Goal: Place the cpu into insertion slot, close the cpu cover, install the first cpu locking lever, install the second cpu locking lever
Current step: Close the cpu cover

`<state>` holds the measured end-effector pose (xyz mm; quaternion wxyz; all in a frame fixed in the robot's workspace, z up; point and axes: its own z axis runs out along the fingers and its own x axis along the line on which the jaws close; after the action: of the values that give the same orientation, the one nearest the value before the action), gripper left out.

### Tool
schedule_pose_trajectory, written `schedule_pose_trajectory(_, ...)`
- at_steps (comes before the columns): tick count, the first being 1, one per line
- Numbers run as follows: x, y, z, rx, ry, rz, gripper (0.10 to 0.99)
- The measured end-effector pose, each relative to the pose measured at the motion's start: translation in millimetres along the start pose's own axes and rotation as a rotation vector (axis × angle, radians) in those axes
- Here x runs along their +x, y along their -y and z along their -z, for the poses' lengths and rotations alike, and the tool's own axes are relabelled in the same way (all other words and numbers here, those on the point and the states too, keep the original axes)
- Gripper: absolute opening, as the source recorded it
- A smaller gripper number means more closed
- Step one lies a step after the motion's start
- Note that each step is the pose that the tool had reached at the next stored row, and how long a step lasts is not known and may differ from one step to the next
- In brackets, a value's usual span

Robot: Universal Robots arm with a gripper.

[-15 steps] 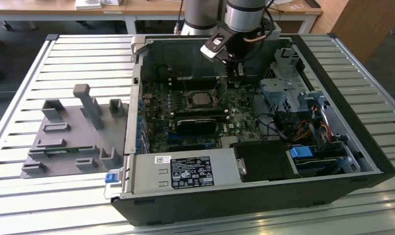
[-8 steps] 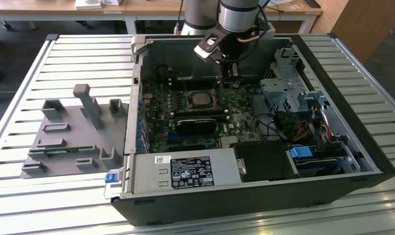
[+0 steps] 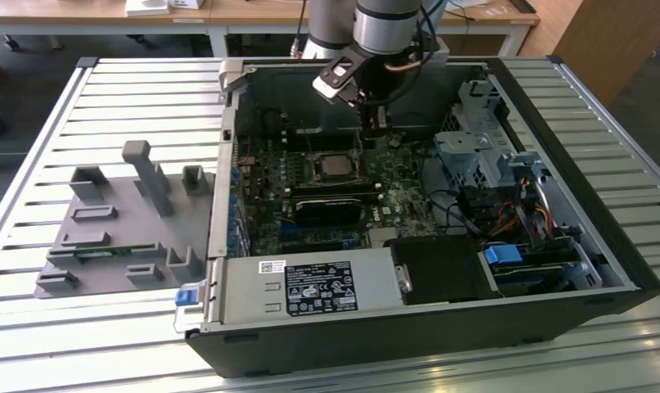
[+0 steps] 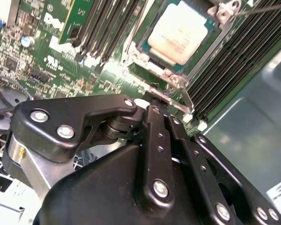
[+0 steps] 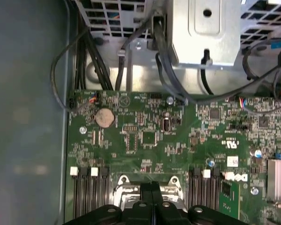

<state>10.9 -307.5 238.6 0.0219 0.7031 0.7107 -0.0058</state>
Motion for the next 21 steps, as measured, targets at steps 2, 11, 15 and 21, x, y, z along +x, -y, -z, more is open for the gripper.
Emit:
schedule_pose_trajectory(2,0.1,3.4,-0.2,0.000,0.0003,0.000,0.106)
schedule_pose_trajectory(11,0.3,11.4,-4.4,0.000,0.0016,0.000,0.106)
schedule_pose_trajectory(15,0.4,15.3,-5.3,0.000,0.0018,0.000,0.106)
schedule_pose_trajectory(21,0.5,27.3,-5.4,0.000,0.0018,0.000,0.106)
